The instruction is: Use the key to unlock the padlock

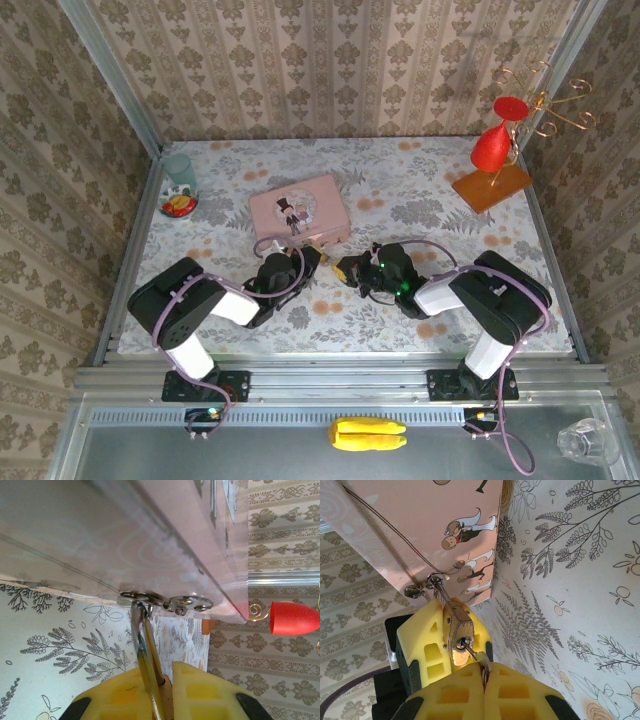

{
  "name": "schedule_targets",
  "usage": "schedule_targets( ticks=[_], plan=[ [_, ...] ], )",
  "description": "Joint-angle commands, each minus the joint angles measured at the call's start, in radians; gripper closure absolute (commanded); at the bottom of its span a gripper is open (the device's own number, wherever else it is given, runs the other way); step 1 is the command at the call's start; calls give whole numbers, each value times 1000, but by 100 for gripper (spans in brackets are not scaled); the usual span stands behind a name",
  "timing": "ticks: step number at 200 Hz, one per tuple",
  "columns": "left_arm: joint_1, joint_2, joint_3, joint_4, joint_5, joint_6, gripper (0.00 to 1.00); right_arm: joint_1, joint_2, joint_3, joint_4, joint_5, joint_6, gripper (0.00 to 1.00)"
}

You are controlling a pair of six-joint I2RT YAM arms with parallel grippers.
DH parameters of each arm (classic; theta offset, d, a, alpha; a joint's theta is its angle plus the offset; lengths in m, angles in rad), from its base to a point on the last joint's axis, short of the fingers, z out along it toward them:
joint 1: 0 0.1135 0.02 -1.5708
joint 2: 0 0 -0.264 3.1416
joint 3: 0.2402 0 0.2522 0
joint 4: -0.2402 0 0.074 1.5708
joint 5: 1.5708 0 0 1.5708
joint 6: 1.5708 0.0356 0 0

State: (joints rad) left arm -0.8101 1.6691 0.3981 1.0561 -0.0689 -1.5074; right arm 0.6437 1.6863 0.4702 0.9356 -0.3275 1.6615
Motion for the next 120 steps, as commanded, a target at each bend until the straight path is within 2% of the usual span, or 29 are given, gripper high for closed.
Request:
schedule_targets(
  ticks=[1, 68, 120],
  plan=[
    [-29, 8, 15, 91, 102, -81, 94, 2, -3, 59, 56, -19, -3, 100],
    [-31, 14, 12, 81, 104, -77, 95, 0, -14, 80, 33, -35, -15, 100],
    [-32, 17, 13, 65, 107, -74, 95, 1, -54, 95, -52, -35, -63, 100]
  ],
)
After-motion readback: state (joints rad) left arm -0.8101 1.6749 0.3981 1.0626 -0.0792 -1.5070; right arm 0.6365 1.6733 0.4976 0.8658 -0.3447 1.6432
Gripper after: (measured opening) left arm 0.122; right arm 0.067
